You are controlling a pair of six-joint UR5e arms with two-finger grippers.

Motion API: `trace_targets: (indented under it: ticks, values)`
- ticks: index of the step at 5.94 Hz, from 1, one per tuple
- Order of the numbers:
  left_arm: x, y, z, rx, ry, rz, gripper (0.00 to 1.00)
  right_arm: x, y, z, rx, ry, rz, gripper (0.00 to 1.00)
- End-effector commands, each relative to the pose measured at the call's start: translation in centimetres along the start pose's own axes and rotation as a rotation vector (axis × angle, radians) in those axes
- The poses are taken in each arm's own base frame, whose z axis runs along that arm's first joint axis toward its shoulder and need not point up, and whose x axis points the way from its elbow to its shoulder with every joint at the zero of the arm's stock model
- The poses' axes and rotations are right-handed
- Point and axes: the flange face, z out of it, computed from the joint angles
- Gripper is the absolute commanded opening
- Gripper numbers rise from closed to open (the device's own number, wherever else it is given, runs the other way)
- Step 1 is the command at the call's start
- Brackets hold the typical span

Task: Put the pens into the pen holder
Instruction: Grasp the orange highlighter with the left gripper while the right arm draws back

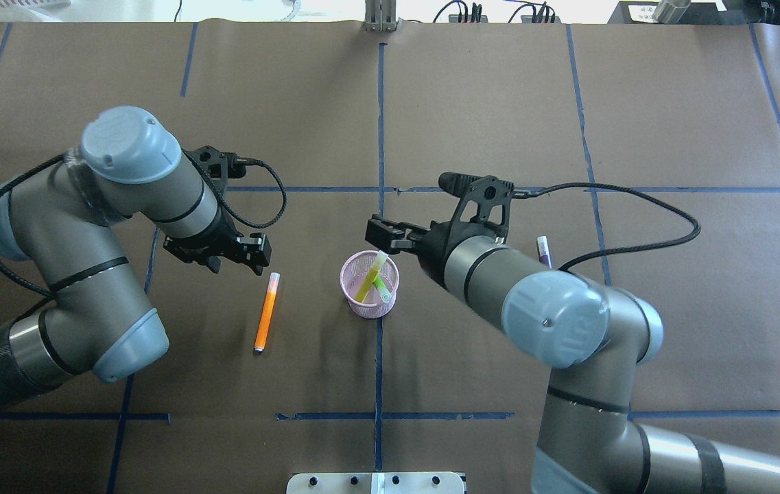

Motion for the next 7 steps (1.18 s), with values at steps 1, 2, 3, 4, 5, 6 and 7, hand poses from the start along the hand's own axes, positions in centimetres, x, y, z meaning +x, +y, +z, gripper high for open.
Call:
trace_targets:
  ticks: [1,2,3,4,5,6,7]
  values:
    - [1.3,1.5,2.8,-0.046,-0.020,0.014,0.71,4.3,-4.6,-1.5,-0.144,0.017,0.045,0.99]
    - [1.5,2.0,3.7,-0.058,-0.028,-0.008,0.71,4.4,-4.6,-1.5,-0.144,0.019,0.046,0.99]
    - [1.5,1.9,4.1,-0.060,-0.032,-0.008,0.68,4.6,-4.5,-1.5,-0.145,0.022,0.046,0.99]
    - [2.3,1.6,4.1,-0.056,-0.029,-0.002,0.68,4.6,-4.5,-1.5,-0.147,0.021,0.046,0.99]
    - [2.2,1.6,4.1,-0.055,-0.031,0.002,0.66,4.7,-4.6,-1.5,-0.147,0.023,0.047,0.99]
    - [2.3,1.6,4.1,-0.053,-0.030,0.006,0.64,4.8,-4.5,-1.7,-0.147,0.021,0.047,0.99]
    - [2.3,1.2,4.0,-0.016,-0.048,0.015,0.62,5.0,-4.5,-1.7,-0.146,0.025,0.047,0.99]
